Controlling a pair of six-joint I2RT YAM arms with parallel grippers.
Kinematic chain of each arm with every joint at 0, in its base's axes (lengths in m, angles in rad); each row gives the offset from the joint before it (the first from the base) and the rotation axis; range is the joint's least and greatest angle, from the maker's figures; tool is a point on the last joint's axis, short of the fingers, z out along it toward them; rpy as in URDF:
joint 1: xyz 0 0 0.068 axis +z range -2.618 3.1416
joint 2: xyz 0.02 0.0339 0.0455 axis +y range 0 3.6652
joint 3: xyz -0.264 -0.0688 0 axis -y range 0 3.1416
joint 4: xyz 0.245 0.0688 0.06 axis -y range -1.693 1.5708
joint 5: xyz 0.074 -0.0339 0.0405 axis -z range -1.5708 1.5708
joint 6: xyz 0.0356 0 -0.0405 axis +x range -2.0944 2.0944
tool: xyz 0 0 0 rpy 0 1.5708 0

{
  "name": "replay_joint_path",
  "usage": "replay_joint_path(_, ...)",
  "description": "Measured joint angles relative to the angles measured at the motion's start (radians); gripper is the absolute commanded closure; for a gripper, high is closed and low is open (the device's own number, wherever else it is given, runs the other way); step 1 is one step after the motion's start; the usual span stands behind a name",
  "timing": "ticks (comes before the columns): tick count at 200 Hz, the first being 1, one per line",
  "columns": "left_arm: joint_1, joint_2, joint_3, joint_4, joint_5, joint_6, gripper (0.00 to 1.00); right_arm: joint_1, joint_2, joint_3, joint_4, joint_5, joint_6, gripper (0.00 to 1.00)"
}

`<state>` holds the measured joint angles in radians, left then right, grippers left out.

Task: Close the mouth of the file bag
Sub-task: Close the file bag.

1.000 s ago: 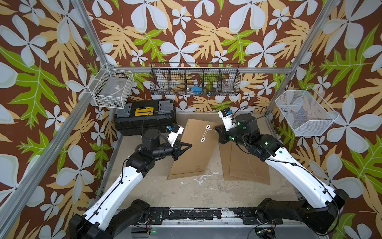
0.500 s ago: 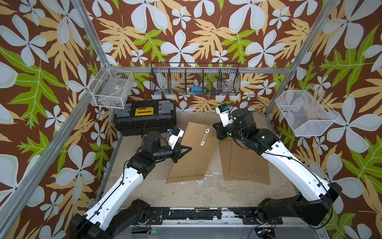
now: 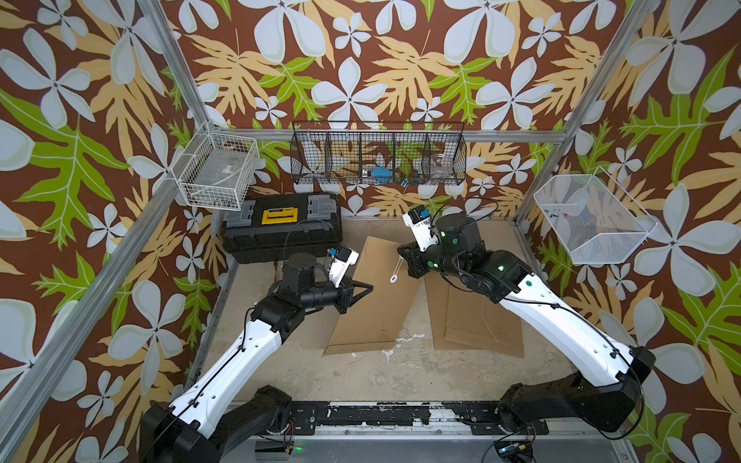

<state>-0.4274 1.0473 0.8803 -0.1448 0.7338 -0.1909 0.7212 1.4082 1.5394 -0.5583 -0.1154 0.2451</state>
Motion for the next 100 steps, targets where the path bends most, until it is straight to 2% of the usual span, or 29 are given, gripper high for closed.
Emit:
replay_joint_path(61, 0.000, 0.001, 0.011, 0.006, 0.000, -0.014, 1.00, -0.004, -0.013, -0.097, 0.062, -0.091, 0.066, 1.00)
replay_joint_path(100, 0.000, -0.008, 0.021, -0.007, 0.000, -0.014, 1.00, -0.073, -0.052, -0.192, 0.122, -0.161, 0.084, 1.00)
